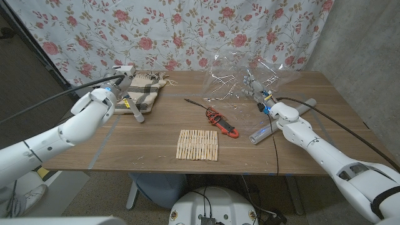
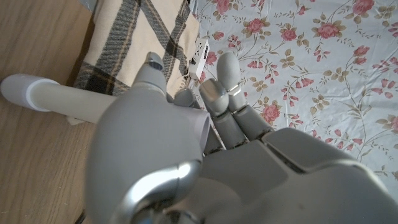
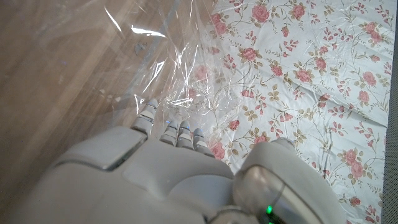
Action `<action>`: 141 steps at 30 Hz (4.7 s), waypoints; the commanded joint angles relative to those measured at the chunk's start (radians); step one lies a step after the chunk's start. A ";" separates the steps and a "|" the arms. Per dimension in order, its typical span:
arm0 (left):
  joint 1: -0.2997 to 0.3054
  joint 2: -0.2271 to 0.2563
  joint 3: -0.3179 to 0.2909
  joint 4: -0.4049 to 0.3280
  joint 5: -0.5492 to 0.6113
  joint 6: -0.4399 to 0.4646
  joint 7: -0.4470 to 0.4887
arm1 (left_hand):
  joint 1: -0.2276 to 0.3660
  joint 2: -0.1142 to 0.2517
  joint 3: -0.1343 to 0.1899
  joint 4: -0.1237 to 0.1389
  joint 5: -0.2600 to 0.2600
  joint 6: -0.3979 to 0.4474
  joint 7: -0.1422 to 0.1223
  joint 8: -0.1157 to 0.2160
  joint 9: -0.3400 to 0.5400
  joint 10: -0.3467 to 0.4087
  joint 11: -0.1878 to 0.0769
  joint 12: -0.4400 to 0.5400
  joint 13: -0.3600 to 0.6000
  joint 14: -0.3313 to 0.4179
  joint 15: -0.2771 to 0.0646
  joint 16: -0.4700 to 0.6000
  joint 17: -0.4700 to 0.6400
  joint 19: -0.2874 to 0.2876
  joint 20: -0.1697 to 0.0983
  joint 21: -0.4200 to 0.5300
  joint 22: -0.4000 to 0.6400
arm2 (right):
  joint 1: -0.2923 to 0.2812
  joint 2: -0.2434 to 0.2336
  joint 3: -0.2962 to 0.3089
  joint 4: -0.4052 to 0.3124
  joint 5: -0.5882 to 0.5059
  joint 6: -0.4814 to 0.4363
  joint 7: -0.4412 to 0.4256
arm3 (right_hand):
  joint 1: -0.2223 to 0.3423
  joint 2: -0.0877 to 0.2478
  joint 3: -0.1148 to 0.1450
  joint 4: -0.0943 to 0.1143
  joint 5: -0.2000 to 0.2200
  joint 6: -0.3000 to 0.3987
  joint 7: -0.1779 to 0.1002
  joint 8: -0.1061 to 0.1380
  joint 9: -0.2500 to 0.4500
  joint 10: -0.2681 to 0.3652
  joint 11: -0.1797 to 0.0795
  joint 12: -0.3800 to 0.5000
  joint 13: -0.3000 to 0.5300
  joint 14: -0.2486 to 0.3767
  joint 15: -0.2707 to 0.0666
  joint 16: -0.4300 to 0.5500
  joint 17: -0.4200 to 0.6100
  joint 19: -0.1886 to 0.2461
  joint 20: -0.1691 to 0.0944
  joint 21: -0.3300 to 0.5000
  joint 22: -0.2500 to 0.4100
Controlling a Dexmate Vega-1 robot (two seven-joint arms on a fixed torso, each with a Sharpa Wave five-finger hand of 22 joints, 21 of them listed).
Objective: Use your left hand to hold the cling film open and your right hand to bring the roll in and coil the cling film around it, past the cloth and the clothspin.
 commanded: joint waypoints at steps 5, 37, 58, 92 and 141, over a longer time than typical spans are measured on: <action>-0.185 -0.152 0.023 -0.015 -0.128 0.005 -0.288 | 0.017 -0.037 0.020 0.003 0.019 -0.007 0.002 0.442 0.131 -0.024 0.003 0.262 0.033 -0.033 -0.001 -0.017 0.004 -0.013 0.004 0.004 0.001 | 0.004 0.005 -0.002 0.012 0.001 0.014 0.013 | 0.007 0.011 0.006 -0.002 -0.003 -0.002 0.000 0.001 0.002 -0.002 0.001 0.005 0.003 -0.006 -0.003 0.005 0.000 0.000 -0.004 0.006 0.004; -0.112 -0.125 -0.081 -0.010 -0.714 0.038 0.169 | -0.157 -0.214 0.763 -0.013 0.546 -0.006 -0.005 0.454 0.134 0.057 0.004 0.274 0.038 0.086 -0.005 0.034 0.002 0.076 -0.025 0.024 0.151 | 0.010 0.003 -0.001 0.014 -0.002 0.006 0.004 | 0.008 0.013 0.009 -0.005 -0.005 -0.002 0.000 0.000 0.002 -0.003 0.000 0.004 0.003 -0.007 -0.003 0.005 0.000 0.001 -0.003 0.006 0.004; 0.028 -0.107 -0.197 0.017 -1.184 -0.101 0.498 | -0.156 -0.251 0.835 -0.027 0.610 0.139 0.004 0.460 0.142 0.181 0.002 0.275 0.040 0.172 -0.004 0.041 0.017 0.173 -0.027 0.007 0.337 | 0.004 -0.005 -0.006 -0.014 -0.007 -0.017 -0.003 | 0.007 0.015 0.010 -0.006 -0.006 -0.002 0.000 0.000 0.002 -0.001 0.001 0.005 0.003 -0.006 -0.003 0.005 0.000 0.000 -0.003 0.006 0.004; 0.052 -0.042 -0.160 0.053 -1.270 -0.174 0.738 | -0.181 -0.264 0.882 -0.040 0.662 0.153 0.007 0.461 0.142 0.206 0.002 0.276 0.040 0.180 -0.006 0.071 0.024 0.186 -0.026 -0.006 0.333 | -0.040 -0.031 -0.011 -0.152 -0.032 -0.051 -0.064 | 0.009 0.016 0.014 -0.010 -0.007 -0.001 0.000 0.000 0.002 -0.001 0.001 0.005 0.003 -0.005 -0.003 0.005 0.000 0.000 -0.003 0.006 0.004; 0.103 -0.192 -0.129 0.094 -1.108 -0.195 1.005 | -0.201 -0.266 0.935 -0.043 0.688 0.175 0.007 0.463 0.143 0.234 0.003 0.275 0.040 0.202 -0.006 0.071 0.024 0.197 -0.028 0.002 0.298 | -0.061 -0.056 -0.017 -0.242 -0.043 -0.065 -0.061 | 0.031 0.016 0.025 -0.028 -0.010 -0.017 0.002 -0.004 0.001 -0.011 0.002 0.001 0.003 -0.013 0.000 0.002 -0.001 -0.010 0.000 0.002 0.004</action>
